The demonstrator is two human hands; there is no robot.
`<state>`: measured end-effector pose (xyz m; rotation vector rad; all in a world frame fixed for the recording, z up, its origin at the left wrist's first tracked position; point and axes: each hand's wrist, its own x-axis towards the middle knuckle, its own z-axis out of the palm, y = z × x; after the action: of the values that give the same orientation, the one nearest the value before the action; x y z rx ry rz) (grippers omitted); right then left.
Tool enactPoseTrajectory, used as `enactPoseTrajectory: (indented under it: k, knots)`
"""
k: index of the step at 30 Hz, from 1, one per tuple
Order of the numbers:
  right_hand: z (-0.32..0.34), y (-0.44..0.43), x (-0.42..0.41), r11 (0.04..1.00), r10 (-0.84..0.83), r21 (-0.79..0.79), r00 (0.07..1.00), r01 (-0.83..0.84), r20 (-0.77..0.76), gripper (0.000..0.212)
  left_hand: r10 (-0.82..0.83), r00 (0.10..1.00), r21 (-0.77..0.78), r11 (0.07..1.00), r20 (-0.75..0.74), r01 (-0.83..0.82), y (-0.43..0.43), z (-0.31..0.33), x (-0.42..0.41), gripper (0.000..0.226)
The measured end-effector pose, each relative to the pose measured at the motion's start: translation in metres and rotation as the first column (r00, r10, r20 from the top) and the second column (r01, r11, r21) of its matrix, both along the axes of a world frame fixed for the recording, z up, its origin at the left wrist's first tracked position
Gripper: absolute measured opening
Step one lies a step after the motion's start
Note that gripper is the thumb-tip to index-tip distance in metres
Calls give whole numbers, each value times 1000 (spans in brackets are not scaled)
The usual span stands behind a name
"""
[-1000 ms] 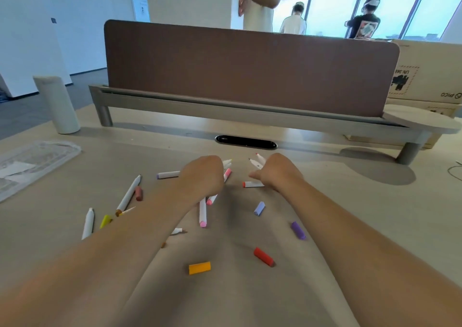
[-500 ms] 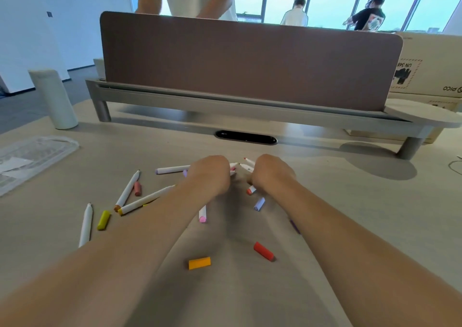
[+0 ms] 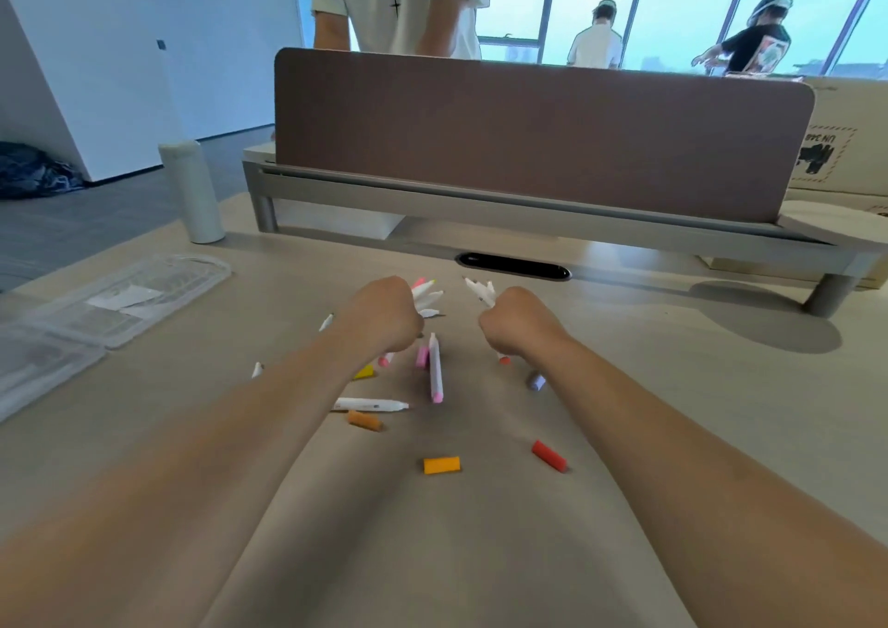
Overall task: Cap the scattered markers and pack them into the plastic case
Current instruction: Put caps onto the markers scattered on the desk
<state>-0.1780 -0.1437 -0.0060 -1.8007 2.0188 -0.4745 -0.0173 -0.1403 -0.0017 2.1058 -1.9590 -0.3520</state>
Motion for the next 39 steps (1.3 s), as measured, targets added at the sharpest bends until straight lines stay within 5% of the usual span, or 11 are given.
enactPoseTrajectory:
  k: [8,18,23,29,39]
  knots:
    - [-10,11,47,981,122,157,992,-116,-27,14,66,998,41,997,-23,-65,18,-3,46,24]
    - [-15,5,66,976,86,214,965,-32,-249,29,8,972,64,998,236,-24,25,-14,74,22]
    - [-18,5,65,983,33,182,979,4,-203,15,-69,963,102,994,259,43,24,-17,73,36]
    - [-14,12,56,992,28,127,990,-11,-136,31,-137,910,165,983,392,77,23,-19,61,30]
    - [-4,30,58,995,46,96,992,-35,-115,17,-128,944,125,988,303,94,32,-17,57,42]
